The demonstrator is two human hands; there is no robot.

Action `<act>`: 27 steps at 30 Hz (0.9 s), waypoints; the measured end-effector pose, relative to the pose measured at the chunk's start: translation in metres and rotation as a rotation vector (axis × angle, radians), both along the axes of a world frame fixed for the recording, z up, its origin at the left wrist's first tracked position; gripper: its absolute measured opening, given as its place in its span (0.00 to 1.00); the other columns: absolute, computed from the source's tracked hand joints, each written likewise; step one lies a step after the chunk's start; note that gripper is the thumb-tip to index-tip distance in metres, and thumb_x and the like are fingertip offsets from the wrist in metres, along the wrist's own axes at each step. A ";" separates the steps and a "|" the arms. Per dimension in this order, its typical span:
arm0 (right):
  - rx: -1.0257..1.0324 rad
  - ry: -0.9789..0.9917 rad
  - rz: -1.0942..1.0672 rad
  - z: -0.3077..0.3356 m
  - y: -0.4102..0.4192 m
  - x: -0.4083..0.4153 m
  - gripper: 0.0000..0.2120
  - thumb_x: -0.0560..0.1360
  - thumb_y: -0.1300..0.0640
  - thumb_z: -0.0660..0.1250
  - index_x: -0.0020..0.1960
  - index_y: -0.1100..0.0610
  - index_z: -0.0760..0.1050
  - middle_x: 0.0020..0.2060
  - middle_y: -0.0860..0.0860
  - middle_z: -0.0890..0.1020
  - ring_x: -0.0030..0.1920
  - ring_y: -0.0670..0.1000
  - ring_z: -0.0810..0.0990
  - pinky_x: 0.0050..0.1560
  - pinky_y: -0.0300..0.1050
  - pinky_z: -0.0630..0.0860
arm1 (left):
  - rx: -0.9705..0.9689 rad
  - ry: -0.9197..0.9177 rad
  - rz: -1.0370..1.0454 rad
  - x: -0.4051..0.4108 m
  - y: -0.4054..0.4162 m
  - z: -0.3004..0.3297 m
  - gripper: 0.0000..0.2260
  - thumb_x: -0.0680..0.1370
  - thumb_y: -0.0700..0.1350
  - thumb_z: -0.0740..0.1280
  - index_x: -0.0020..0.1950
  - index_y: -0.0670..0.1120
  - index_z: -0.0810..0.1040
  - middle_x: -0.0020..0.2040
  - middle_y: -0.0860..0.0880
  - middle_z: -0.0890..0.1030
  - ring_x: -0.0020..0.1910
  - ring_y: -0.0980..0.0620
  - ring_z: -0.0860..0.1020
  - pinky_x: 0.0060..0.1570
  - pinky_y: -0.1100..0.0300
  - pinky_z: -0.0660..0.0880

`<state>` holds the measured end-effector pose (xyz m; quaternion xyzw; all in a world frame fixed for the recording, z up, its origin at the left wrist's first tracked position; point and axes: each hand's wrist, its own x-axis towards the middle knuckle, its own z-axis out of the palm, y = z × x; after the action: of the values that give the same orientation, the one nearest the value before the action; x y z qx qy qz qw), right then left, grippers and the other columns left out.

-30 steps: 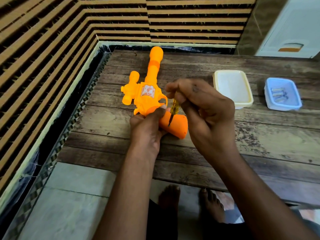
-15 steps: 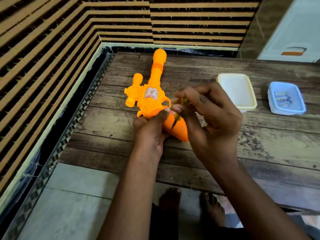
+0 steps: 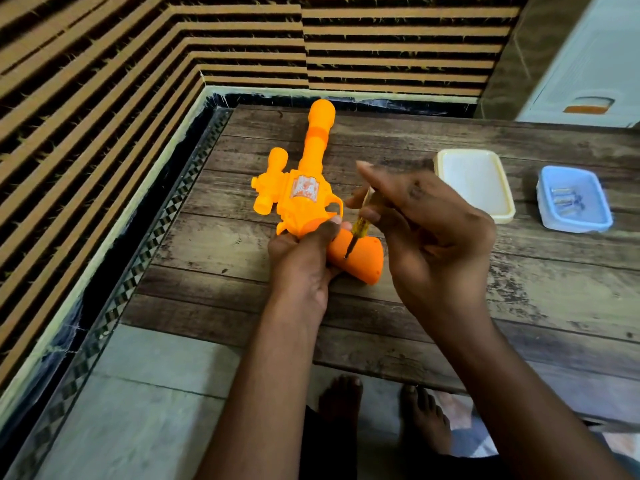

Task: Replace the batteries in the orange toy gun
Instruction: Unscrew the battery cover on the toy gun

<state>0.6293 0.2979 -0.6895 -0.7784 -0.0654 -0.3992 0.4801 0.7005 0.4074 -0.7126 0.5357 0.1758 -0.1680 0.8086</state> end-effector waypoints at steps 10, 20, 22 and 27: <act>0.042 -0.002 0.029 0.002 -0.001 -0.001 0.13 0.79 0.70 0.71 0.62 0.65 0.83 0.51 0.59 0.85 0.54 0.55 0.86 0.52 0.55 0.83 | -0.015 -0.012 -0.025 0.000 0.001 -0.001 0.08 0.77 0.32 0.71 0.50 0.44 0.82 0.40 0.46 0.86 0.39 0.50 0.85 0.38 0.47 0.84; 0.021 -0.024 0.042 0.003 0.001 -0.001 0.14 0.77 0.73 0.72 0.61 0.66 0.83 0.49 0.60 0.83 0.51 0.58 0.86 0.48 0.55 0.82 | -0.003 -0.037 -0.039 -0.002 0.001 0.001 0.09 0.77 0.31 0.69 0.54 0.42 0.82 0.38 0.46 0.86 0.37 0.51 0.85 0.39 0.47 0.83; -0.015 -0.024 0.053 0.003 0.002 -0.001 0.16 0.77 0.75 0.70 0.64 0.67 0.81 0.52 0.58 0.85 0.55 0.55 0.86 0.54 0.50 0.82 | 0.003 -0.028 -0.037 -0.002 0.002 0.003 0.11 0.77 0.31 0.69 0.58 0.40 0.81 0.41 0.45 0.85 0.40 0.48 0.85 0.38 0.48 0.83; -0.014 -0.033 0.040 0.003 0.003 -0.001 0.13 0.79 0.68 0.72 0.63 0.67 0.82 0.56 0.61 0.82 0.56 0.57 0.86 0.56 0.49 0.81 | 0.020 -0.032 -0.019 -0.001 0.003 0.000 0.10 0.77 0.33 0.71 0.58 0.39 0.82 0.46 0.42 0.87 0.45 0.46 0.85 0.39 0.45 0.84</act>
<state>0.6287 0.3005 -0.6867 -0.7735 -0.0915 -0.4018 0.4815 0.6995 0.4102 -0.7130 0.5479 0.1593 -0.1653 0.8044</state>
